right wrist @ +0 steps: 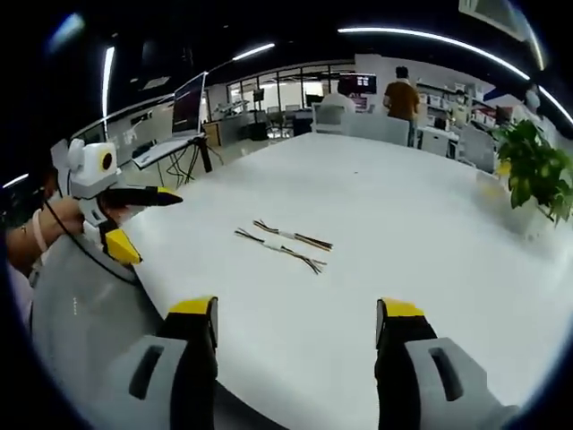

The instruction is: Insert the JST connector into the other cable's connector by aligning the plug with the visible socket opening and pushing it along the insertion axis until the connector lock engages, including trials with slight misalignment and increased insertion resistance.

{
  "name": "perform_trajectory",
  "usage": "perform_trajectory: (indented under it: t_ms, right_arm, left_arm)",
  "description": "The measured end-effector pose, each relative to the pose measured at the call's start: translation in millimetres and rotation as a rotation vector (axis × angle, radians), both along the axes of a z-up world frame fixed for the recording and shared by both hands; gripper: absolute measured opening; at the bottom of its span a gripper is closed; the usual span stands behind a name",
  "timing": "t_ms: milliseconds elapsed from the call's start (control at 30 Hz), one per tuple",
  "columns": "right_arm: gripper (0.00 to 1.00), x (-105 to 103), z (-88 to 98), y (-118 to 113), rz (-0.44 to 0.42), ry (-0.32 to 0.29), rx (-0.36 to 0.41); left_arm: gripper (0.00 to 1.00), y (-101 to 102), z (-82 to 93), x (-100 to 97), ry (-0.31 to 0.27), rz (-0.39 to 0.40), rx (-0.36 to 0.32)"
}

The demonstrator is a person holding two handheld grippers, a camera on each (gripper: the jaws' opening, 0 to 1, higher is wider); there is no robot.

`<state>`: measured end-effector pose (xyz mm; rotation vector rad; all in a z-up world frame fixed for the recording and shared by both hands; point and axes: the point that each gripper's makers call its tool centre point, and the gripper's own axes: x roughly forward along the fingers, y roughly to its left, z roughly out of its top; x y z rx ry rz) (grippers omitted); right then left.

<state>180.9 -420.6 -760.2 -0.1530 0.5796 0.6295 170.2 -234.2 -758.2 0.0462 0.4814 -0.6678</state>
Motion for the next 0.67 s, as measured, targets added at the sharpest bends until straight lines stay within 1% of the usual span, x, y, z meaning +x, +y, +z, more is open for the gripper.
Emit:
perform_trajectory:
  t_ms: [33,100,167,300,367,467,567,667]
  right_arm:
    - [0.70,0,-1.7,-1,0.002,-0.003,-0.021]
    - [0.70,0,-4.1,-2,0.001,0.003,-0.026]
    - [0.71,0,-5.7,-3,-0.002,0.010,-0.026]
    - [0.71,-1,-13.3,-4,0.004,0.033,-0.055]
    - [0.71,-2,-14.0,-5,0.006,0.036,-0.060]
    - [0.70,-2,-15.3,-6,-0.002,0.052,-0.047]
    - [0.69,0,-17.6,-11,-0.034,0.075,-0.022]
    - [0.66,2,-15.9,-17,-0.062,0.066,-0.029]
  left_arm:
    - [0.95,1,-2.6,-0.3,0.010,0.004,0.008]
    - [0.95,1,-4.2,-1.3,0.015,0.003,0.017]
    - [0.95,0,-3.6,-2.3,0.018,0.005,0.008]
    - [0.95,1,-1.9,-2.4,0.018,0.015,-0.007]
    - [0.94,2,-0.4,-1.3,0.013,0.022,-0.010]
    - [0.94,3,-1.5,-0.2,0.012,0.026,0.000]
    - [0.94,1,-1.7,-0.7,0.014,0.020,-0.006]
    - [0.93,0,0.9,0.0,0.003,0.019,-0.016]
